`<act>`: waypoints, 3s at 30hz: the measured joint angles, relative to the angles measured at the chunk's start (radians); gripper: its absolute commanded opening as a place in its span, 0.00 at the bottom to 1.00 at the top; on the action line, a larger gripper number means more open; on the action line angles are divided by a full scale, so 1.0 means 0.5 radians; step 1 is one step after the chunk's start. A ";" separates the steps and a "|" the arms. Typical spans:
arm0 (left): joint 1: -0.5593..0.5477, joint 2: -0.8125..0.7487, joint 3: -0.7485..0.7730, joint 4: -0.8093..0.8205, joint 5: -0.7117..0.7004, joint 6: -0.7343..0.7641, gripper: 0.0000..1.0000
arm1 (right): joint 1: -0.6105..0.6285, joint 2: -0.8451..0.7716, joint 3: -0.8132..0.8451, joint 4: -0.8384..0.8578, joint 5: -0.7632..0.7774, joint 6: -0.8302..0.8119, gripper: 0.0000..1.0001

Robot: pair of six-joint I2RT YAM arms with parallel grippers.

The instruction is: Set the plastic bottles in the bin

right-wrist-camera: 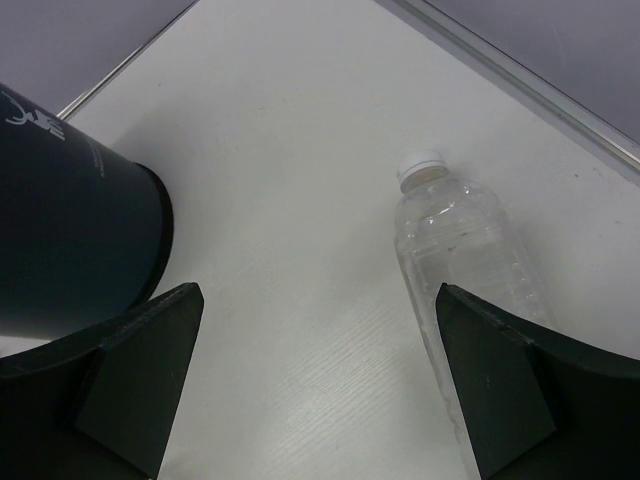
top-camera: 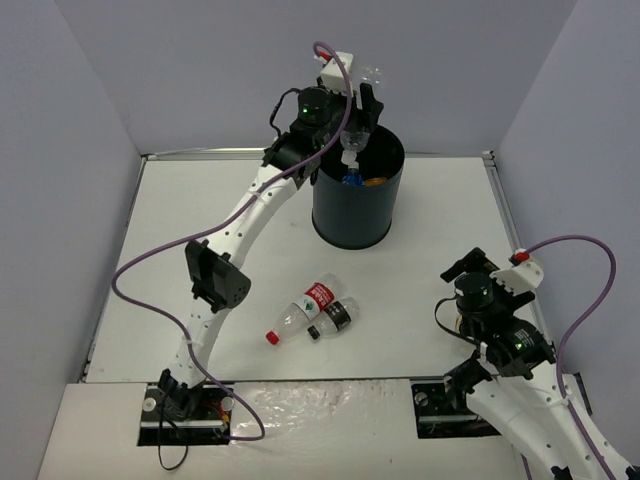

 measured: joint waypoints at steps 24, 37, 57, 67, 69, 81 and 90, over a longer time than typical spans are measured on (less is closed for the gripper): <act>-0.071 -1.223 -0.927 -0.242 -0.390 0.187 0.97 | -0.353 0.493 0.034 -0.104 -0.083 0.099 1.00; 0.218 -2.411 -2.804 -0.390 -0.720 -0.068 0.97 | 0.056 0.854 0.174 0.182 -0.927 -0.247 1.00; 0.501 -2.265 -3.132 -0.483 -0.653 -0.349 0.97 | 1.224 1.752 0.287 0.582 -0.573 0.913 0.99; 0.502 -2.262 -3.144 -0.454 -0.570 -0.349 0.97 | 1.234 1.815 0.094 0.639 -0.564 1.144 0.92; 0.502 -2.262 -3.151 -0.443 -0.552 -0.349 0.97 | 1.234 1.831 0.077 0.653 -0.534 1.172 0.90; 0.502 -2.193 -3.167 -0.416 -0.461 -0.348 0.97 | 1.235 1.969 0.068 0.767 -0.391 1.237 0.32; 0.502 -2.192 -3.167 -0.416 -0.416 -0.346 0.97 | 1.153 1.251 0.060 0.531 -0.206 1.057 0.26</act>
